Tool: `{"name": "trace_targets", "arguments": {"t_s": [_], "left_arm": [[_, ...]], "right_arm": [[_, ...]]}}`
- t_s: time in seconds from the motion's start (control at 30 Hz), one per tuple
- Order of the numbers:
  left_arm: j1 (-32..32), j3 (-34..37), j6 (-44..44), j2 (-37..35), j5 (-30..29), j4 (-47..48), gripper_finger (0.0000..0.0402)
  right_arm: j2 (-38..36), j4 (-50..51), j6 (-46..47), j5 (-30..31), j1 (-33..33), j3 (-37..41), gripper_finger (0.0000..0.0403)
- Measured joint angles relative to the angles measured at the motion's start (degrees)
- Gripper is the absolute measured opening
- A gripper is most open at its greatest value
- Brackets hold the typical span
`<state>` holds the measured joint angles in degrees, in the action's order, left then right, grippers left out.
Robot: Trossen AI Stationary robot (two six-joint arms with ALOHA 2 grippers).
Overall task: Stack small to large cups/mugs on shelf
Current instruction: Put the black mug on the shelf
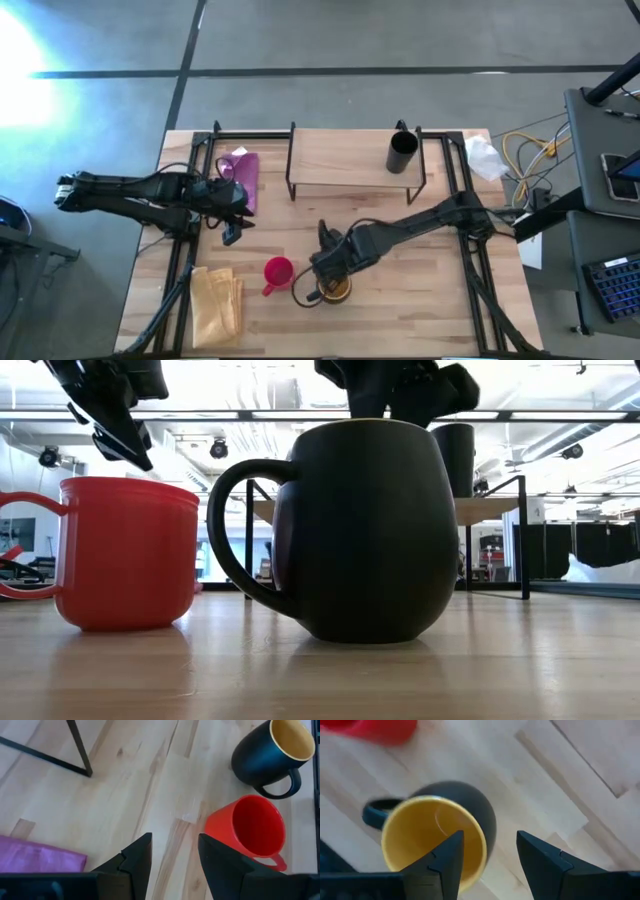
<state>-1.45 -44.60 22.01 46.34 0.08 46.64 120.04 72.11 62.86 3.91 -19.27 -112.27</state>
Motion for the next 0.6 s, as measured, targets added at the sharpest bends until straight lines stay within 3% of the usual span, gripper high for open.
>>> {"name": "trace_targets", "arguments": {"t_s": [0.2,0.37,0.6], "left_arm": [[0.0,0.0,1.5,-1.7,-1.5,3.6,0.0146],[-0.1,0.0,1.6,-3.0,-3.0,5.5,0.0146],[-0.1,0.0,1.6,-3.2,-3.9,5.9,0.0146]], "right_arm": [[0.2,0.9,-6.6,-5.4,1.1,2.0,0.0172],[0.2,-0.4,-7.6,-6.5,1.2,3.8,0.0159],[0.2,-5.7,-9.5,-10.0,2.4,6.1,0.0109]]}}
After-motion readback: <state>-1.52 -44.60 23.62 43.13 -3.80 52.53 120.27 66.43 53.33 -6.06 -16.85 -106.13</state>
